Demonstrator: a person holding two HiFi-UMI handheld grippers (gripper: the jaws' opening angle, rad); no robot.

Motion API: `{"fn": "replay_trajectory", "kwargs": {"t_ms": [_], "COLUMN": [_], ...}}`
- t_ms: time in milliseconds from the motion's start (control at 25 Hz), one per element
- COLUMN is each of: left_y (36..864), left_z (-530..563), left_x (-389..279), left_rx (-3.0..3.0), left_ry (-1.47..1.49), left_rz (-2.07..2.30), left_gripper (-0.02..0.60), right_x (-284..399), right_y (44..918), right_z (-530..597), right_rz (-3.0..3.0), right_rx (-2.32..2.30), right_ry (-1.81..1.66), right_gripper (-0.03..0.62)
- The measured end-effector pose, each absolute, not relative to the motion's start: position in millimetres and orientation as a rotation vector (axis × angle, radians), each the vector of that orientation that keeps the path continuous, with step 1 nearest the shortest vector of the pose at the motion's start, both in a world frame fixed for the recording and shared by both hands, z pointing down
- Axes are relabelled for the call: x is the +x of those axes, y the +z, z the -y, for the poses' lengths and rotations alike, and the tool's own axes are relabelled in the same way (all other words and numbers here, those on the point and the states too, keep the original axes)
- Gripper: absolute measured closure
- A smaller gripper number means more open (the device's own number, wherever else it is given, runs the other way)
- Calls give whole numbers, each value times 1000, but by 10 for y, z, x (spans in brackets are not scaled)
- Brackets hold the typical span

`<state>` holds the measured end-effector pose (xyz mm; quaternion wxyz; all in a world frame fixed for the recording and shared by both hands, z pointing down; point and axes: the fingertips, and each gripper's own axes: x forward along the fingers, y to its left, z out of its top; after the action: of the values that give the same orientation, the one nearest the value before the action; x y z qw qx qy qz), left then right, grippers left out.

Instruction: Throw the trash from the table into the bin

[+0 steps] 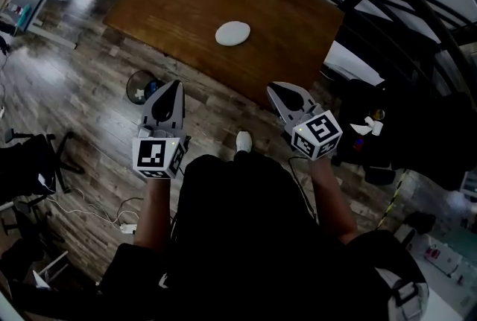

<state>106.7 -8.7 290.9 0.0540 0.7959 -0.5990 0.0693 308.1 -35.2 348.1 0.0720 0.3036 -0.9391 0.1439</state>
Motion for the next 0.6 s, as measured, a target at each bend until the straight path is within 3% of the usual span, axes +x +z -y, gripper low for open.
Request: {"fn": "replay_trajectory", "kwargs": {"t_ms": [600], "left_y": [3180], "left_z": [236], "left_x": [913], "left_rx": [2255], "left_ry": [215], "left_rz": [1896], "left_gripper": [571], "right_x": [3124], "right_y": [3684], "right_z": [772], "right_rz": [2792], "right_rx": [894], "right_ry": [504], "right_gripper": [580]}}
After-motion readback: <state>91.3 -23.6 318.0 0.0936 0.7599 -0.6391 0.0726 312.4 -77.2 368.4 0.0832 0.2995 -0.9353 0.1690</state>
